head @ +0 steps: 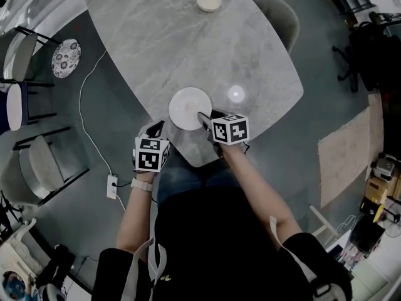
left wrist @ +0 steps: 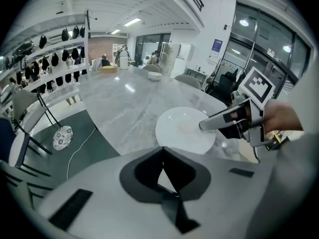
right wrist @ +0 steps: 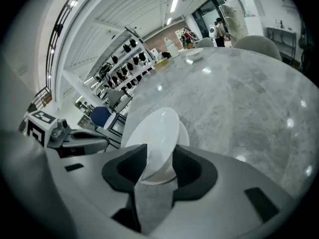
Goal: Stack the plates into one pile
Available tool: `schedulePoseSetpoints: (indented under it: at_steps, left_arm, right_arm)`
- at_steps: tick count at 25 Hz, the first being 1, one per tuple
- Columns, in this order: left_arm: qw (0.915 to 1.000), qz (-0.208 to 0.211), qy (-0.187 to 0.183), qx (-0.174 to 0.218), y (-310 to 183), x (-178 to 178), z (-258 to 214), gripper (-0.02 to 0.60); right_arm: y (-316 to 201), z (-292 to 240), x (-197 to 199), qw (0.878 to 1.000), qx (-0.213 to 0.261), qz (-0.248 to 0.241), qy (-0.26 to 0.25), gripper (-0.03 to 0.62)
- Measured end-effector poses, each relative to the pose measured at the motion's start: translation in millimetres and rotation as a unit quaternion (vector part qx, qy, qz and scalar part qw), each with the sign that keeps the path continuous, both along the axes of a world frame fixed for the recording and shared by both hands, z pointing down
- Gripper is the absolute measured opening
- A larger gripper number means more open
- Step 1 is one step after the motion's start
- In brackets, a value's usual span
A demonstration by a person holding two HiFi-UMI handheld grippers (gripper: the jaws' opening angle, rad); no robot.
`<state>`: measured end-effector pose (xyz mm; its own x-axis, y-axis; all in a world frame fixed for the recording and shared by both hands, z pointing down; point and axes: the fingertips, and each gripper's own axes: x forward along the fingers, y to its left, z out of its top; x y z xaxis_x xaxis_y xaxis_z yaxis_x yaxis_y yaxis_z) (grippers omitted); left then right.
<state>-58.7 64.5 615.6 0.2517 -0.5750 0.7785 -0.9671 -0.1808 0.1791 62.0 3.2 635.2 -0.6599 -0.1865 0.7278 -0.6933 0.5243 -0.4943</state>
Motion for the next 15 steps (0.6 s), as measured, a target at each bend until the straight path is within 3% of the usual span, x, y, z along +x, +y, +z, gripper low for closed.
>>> schedulePoseSetpoints:
  at_steps: [15]
  left_arm:
    - [0.9999,0.009,0.003,0.005,3,-20,-11,0.009]
  right_arm:
    - [10,12,5,0.989,0.023,-0.069,0.131,0.234]
